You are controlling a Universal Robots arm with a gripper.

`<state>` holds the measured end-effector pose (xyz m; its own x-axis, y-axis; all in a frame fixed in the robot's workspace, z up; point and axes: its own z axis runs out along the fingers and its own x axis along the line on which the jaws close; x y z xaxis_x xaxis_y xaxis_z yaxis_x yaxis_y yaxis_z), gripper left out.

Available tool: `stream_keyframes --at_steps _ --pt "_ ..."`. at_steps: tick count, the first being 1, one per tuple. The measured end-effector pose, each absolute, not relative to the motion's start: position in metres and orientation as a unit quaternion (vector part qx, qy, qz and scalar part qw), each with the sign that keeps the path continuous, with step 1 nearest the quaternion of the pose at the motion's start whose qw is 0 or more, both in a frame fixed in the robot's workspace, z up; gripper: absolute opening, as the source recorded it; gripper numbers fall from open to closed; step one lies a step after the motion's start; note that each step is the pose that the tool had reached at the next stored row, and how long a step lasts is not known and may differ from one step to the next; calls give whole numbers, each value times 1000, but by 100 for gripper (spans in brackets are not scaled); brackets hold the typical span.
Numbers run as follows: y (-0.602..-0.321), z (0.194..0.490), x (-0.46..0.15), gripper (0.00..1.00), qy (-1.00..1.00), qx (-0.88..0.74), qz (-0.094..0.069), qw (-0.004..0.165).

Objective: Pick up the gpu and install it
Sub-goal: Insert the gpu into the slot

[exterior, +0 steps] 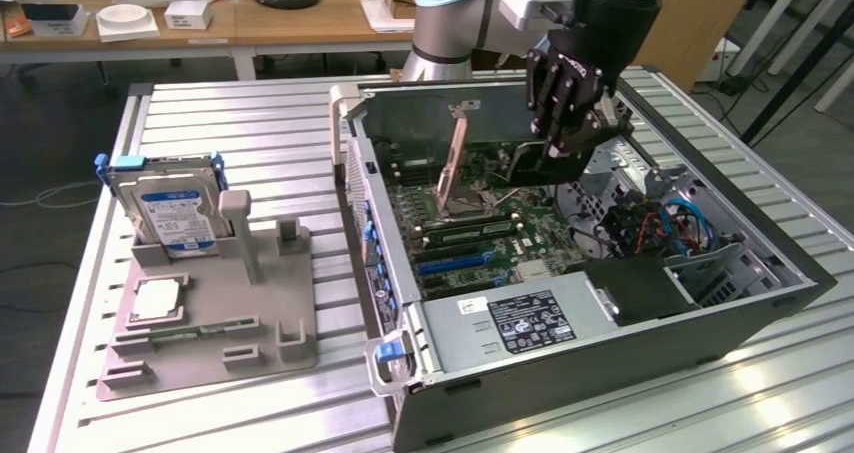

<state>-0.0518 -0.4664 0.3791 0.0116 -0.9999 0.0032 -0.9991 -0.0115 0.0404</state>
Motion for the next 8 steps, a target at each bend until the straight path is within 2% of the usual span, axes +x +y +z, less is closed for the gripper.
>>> stream_keyframes --at_steps 8 --pt "-466 372 -52 26 -703 711 -13 15"
